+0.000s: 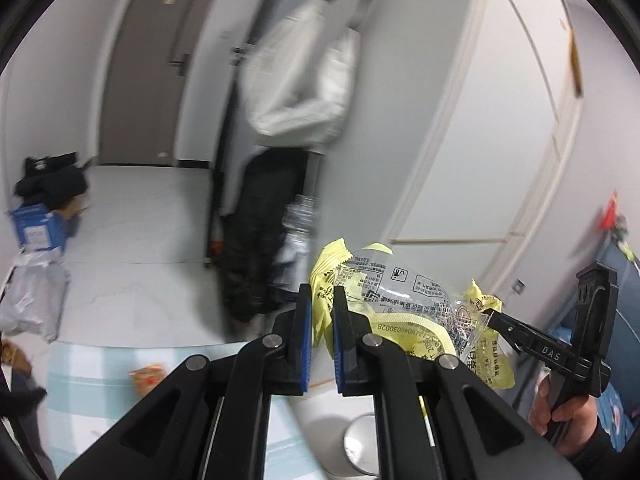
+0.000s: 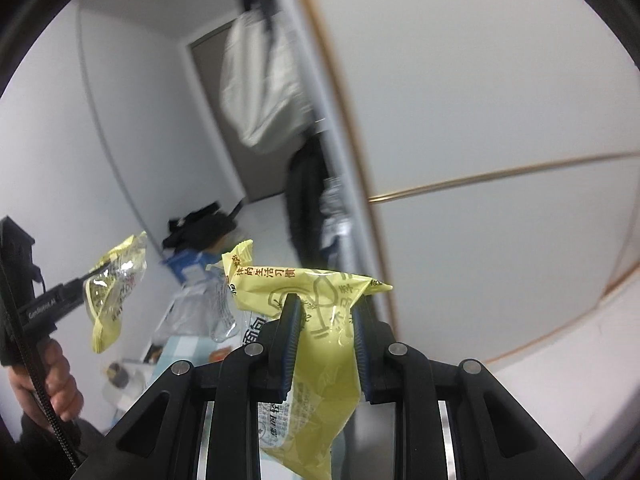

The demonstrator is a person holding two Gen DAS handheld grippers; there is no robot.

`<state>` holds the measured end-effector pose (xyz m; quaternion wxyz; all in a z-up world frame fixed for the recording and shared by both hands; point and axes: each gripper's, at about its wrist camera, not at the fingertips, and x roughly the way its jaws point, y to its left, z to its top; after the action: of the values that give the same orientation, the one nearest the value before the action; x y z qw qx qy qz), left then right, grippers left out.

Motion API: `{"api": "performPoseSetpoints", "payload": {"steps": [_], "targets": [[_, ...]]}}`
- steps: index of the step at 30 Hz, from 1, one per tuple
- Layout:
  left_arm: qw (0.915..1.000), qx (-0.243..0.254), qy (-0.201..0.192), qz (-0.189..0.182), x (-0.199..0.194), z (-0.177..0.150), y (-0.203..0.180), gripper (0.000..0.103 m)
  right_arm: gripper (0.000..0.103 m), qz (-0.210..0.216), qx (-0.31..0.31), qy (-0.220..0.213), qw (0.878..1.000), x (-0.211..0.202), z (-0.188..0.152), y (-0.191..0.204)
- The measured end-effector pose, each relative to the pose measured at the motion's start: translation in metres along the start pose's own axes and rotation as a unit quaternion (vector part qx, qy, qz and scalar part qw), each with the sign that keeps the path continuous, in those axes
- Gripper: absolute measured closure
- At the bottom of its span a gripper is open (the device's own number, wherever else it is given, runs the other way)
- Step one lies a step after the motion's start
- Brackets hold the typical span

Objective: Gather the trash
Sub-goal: 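Carry both yellow wrappers toward the white trash bin, then open both tools over the bin to drop the yellow wrappers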

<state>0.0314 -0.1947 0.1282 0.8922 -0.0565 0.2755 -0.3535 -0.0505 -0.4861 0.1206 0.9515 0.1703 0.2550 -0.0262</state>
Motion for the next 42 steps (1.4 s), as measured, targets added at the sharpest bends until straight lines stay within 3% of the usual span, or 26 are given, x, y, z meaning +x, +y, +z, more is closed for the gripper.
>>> {"api": "performPoseSetpoints", "payload": {"steps": [6, 9, 12, 16, 21, 26, 32, 39, 42], "targets": [[0.9954, 0.075, 0.036, -0.047, 0.033, -0.011, -0.058, 0.098, 0.079, -0.045, 0.041, -0.012, 0.998, -0.038, -0.019, -0.058], [0.9867, 0.126, 0.058, -0.085, 0.054, -0.017, -0.084, 0.098, 0.079, -0.061, 0.074, -0.006, 0.995, -0.048, -0.037, -0.091], [0.9779, 0.162, 0.092, -0.094, 0.082, -0.025, -0.105, 0.098, 0.079, -0.076, 0.110, 0.003, 0.991, -0.052, -0.061, -0.122], [0.9631, 0.213, 0.132, -0.099, 0.124, -0.041, -0.125, 0.098, 0.079, -0.092, 0.166, 0.028, 0.981, -0.045, -0.099, -0.163], [0.9382, 0.266, 0.195, -0.104, 0.168, -0.077, -0.144, 0.098, 0.079, -0.111, 0.214, 0.054, 0.969, -0.028, -0.136, -0.200], [0.9196, 0.273, 0.264, -0.100, 0.216, -0.113, -0.149, 0.098, 0.079, -0.125, 0.252, 0.096, 0.955, 0.008, -0.176, -0.232], [0.8822, 0.318, 0.334, -0.095, 0.260, -0.162, -0.156, 0.098, 0.079, -0.137, 0.295, 0.141, 0.935, 0.048, -0.220, -0.261], [0.8293, 0.360, 0.418, -0.088, 0.301, -0.222, -0.163, 0.098, 0.079, -0.151, 0.317, 0.186, 0.918, 0.085, -0.261, -0.279], [0.8107, 0.376, 0.441, -0.084, 0.313, -0.245, -0.162, 0.098, 0.079, -0.153, 0.334, 0.200, 0.908, 0.099, -0.274, -0.287]]}}
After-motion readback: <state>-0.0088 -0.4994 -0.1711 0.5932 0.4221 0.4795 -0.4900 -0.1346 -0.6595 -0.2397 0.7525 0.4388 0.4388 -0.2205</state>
